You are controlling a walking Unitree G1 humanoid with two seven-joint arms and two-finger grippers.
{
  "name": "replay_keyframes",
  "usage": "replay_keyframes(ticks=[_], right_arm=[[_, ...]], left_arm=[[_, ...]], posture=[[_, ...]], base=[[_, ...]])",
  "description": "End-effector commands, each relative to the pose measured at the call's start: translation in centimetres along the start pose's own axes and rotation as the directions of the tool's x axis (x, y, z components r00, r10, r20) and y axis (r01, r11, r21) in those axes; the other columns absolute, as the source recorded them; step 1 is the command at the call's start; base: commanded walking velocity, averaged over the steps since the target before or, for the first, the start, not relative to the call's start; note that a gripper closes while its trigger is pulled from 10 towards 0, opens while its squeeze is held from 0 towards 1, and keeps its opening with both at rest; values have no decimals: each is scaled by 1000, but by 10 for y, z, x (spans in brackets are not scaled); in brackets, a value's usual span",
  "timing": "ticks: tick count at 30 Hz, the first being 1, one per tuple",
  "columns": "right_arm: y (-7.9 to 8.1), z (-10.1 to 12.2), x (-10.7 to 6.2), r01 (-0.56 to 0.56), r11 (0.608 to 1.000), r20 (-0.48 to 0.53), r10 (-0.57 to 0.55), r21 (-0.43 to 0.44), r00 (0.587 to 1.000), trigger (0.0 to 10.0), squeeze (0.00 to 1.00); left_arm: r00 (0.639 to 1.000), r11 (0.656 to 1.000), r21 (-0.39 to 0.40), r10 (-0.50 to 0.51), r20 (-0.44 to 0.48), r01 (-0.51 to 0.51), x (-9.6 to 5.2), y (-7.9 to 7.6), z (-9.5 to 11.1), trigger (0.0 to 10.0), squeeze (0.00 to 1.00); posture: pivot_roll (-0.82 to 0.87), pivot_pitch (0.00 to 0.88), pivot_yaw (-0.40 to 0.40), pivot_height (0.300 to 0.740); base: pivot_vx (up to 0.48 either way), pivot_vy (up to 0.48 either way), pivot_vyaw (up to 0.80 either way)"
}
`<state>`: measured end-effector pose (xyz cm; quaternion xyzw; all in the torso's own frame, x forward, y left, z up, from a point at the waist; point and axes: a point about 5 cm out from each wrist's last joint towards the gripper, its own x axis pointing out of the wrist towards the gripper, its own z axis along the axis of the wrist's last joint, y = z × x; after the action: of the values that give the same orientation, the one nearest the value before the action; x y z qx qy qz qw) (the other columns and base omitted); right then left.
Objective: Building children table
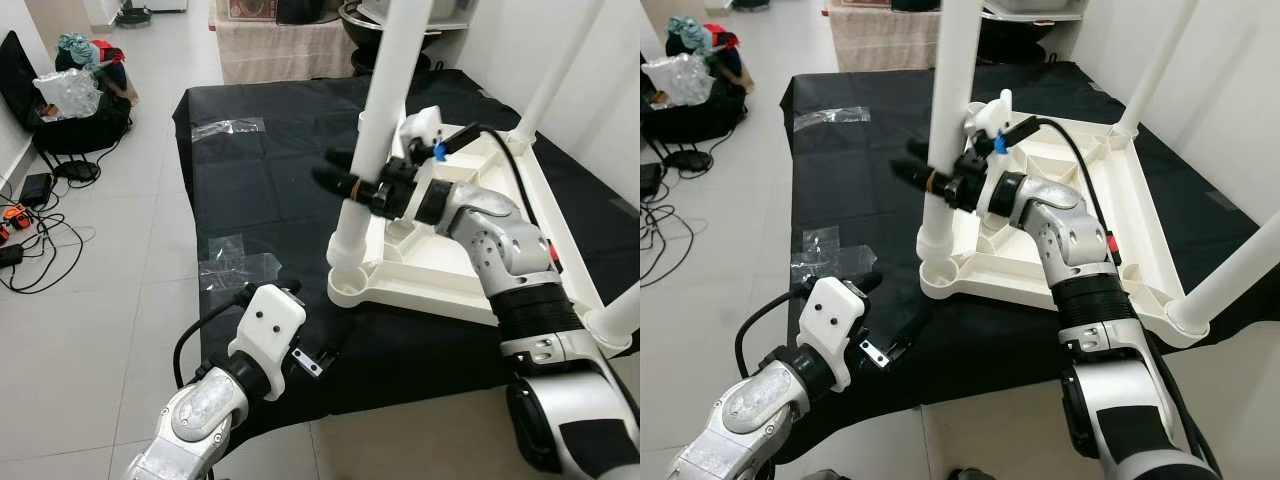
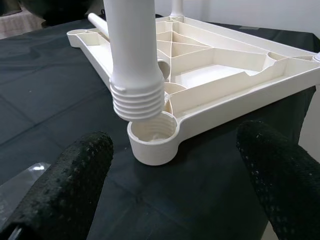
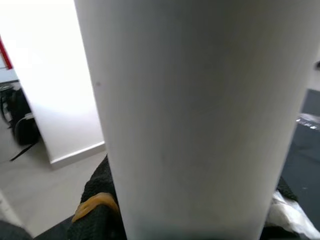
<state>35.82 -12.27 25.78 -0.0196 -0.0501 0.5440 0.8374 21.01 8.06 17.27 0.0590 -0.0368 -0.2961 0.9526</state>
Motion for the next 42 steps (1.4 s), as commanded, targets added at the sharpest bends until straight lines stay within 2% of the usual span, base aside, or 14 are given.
replay_keyframes(ticks=[1, 6, 16, 23, 30, 42], right_arm=[[-1, 4, -1, -65, 997, 2, 65, -29, 998, 10000, 0], [-11, 7, -2, -158, 987, -2, 158, -33, 987, 10000, 0], [-17, 18, -10, -230, 972, 35, 231, -40, 972, 10000, 0], [-17, 14, -8, -266, 963, 29, 267, -54, 963, 10000, 0], [-21, 20, -8, -254, 964, 40, 258, -76, 965, 10000, 0], [-20, 18, -19, -333, 940, 20, 335, -76, 942, 10000, 0]], left_arm=[[1000, 1000, -5, 0, -9, -1, -2, -3, 1, 10000, 0], [1000, 1000, -24, 8, -30, -8, -10, -8, 1, 10000, 0], [997, 999, -37, 19, -76, -21, -24, -9, -1, 10000, 0], [996, 999, -38, 15, -85, -19, -28, -10, 3, 10000, 0], [996, 999, -38, 18, -82, -21, -32, -9, 9, 10000, 0], [994, 999, -31, 16, -104, -19, -34, -7, 10, 10000, 0]], posture=[[45, 123, -82, 740], [69, 146, -79, 740], [93, 186, -68, 740], [112, 211, -55, 740], [123, 237, -47, 740], [122, 249, -41, 740]], base=[[0, 0, 0], [0, 0, 0], [0, 0, 0], [0, 0, 0], [0, 0, 0], [0, 0, 0]])
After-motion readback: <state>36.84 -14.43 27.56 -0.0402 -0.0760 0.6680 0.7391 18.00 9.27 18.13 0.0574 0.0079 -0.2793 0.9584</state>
